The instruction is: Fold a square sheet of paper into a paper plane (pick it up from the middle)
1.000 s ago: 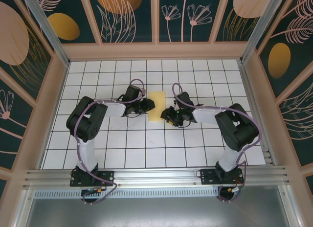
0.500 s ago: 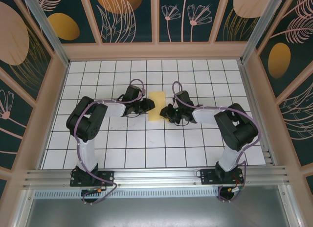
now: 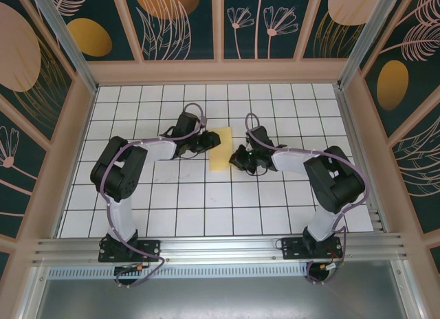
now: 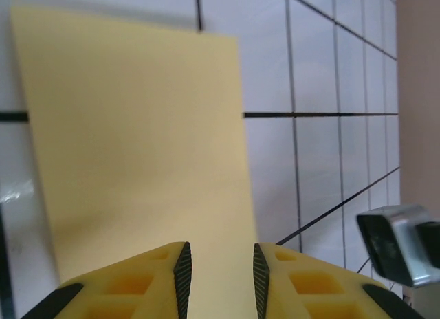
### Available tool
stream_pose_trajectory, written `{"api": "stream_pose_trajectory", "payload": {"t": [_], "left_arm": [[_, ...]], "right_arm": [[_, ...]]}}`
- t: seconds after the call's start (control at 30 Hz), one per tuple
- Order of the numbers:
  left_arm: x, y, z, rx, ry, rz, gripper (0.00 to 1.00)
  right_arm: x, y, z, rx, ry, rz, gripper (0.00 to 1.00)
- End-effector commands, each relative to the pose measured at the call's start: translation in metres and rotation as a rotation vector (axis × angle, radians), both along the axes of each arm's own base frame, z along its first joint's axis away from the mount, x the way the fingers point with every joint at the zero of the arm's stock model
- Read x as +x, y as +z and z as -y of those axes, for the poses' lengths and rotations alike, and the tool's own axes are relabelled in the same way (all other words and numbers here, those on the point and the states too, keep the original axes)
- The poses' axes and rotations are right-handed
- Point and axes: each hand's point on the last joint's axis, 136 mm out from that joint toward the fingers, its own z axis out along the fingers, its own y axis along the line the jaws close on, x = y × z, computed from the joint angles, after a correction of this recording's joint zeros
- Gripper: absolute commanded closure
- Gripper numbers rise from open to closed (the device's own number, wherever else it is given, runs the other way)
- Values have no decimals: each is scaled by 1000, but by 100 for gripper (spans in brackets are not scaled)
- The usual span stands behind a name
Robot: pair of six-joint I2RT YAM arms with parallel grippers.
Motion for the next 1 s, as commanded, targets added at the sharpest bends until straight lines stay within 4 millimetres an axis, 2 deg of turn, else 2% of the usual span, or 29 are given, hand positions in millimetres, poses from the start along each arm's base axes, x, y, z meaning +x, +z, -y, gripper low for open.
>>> {"api": "stream_pose_trajectory", "payload": {"t": [0.0, 0.1, 0.2, 0.43, 0.57, 0.8, 0.97], "left_arm": [[7, 10, 1, -1, -23, 34, 67], [7, -3, -1, 22, -16, 14, 68], [4, -17, -8, 62, -2, -8, 69], [-3, -50, -18, 127, 20, -74, 71], [-4, -61, -21, 149, 26, -93, 71], [-6, -65, -24, 168, 33, -103, 72], [-4, -57, -21, 149, 21, -87, 72]], "right_arm": [[-24, -3, 7, -50, 118, -54, 100], [-36, -5, 11, -64, 160, -85, 100], [-38, -3, 12, -66, 167, -76, 100], [-18, 6, -3, -7, 139, -29, 100], [-2, 13, -13, 17, 131, 3, 100], [15, 17, -42, 73, 159, 52, 100], [22, 18, -53, 105, 160, 74, 100]]}}
